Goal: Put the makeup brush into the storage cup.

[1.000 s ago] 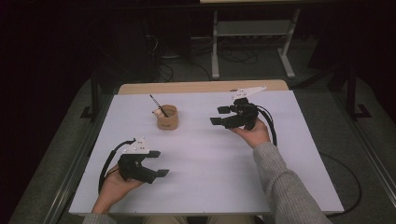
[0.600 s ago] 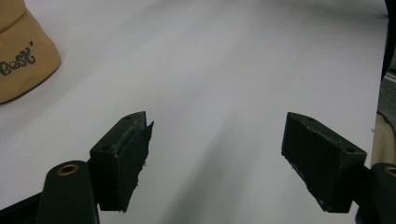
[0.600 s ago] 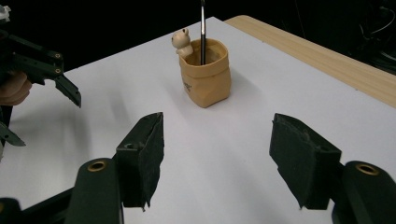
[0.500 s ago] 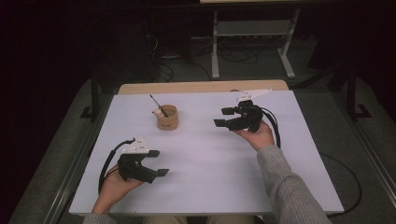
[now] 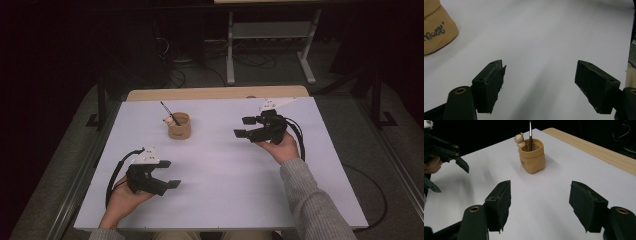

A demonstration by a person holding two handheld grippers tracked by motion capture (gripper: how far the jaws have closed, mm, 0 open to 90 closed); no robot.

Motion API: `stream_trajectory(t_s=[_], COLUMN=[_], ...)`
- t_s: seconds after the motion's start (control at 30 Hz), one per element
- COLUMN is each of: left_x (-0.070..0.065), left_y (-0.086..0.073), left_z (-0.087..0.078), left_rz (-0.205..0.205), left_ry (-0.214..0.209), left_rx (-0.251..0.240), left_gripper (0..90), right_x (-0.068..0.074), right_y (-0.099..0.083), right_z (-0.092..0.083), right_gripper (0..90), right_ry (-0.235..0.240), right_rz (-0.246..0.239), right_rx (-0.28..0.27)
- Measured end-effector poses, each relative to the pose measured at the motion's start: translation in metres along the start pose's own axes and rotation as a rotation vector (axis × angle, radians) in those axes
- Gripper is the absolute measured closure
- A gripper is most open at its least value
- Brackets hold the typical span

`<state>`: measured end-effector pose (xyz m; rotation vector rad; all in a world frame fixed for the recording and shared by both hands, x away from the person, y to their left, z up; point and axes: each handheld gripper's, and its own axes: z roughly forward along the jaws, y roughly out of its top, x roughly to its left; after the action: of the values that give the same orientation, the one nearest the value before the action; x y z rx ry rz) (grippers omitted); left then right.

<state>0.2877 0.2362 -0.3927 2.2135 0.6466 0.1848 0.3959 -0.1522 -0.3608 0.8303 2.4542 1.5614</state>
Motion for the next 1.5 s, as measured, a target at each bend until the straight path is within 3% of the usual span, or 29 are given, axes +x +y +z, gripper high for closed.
stream_trajectory(t_s=[0.8,1.5], left_x=[0.001,0.001], left_y=[0.0,0.0], left_z=[0.0,-0.001], left_rz=[-0.005,-0.005], left_ry=[0.018,0.044], left_rx=[-0.008,-0.021], left_gripper=[22.0,21.9], right_x=[0.001,0.005], right_y=[-0.013,-0.048], right_z=[-0.018,-0.037], right_gripper=[29.9,28.2], right_ry=[-0.027,-0.067], right_rz=[0.018,0.049], right_rx=[-0.004,0.0])
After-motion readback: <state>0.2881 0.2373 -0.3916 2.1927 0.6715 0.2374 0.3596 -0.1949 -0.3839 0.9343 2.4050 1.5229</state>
